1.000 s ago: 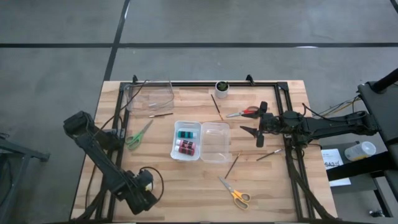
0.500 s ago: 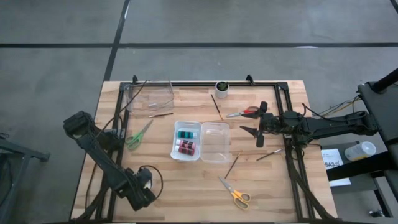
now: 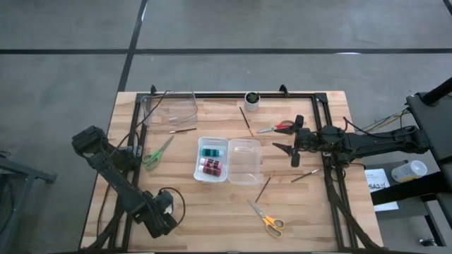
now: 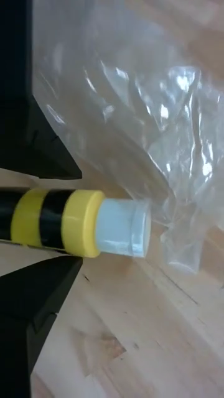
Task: Pick & Place Paint Supplies
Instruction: Put the yellow paint bottle into the white bin
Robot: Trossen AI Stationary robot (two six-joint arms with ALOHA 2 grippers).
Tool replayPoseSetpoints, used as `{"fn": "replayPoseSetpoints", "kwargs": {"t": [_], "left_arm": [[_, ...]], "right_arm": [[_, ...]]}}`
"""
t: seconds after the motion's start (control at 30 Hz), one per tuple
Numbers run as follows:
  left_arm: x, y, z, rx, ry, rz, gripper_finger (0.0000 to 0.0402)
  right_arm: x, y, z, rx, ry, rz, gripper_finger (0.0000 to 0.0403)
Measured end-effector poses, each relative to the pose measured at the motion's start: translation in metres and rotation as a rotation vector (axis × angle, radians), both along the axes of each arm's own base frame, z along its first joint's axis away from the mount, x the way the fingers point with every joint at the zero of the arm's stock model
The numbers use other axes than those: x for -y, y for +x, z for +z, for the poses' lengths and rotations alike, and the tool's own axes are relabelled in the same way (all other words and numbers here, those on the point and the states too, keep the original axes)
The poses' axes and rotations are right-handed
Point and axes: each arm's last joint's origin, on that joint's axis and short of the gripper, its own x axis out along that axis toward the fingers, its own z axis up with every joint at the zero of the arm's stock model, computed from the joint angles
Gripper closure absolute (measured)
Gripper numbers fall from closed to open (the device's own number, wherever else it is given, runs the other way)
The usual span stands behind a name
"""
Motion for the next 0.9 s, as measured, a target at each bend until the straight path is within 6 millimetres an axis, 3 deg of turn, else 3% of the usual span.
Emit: {"fn": "replayPoseSetpoints", "kwargs": {"t": [0.33, 0.6, 0.9], "left_arm": [[-0.0035, -0.0028, -0.0116, 0.010, -0.031, 0.022, 0.0197], [-0.0024, -0.0021, -0.0109, 0.012, -0.040, 0.025, 0.0272], [-0.0022, -0.0019, -0.0100, 0.014, -0.044, 0.033, 0.0273]], "right_arm": [[0.0000, 0.0000, 0.0000, 0.000, 0.000, 0.000, 0.0159], [0.0000, 0.0000, 0.0000, 0.000, 0.000, 0.000, 0.0159], [0.0000, 0.0000, 0.0000, 0.000, 0.000, 0.000, 0.0159]]}}
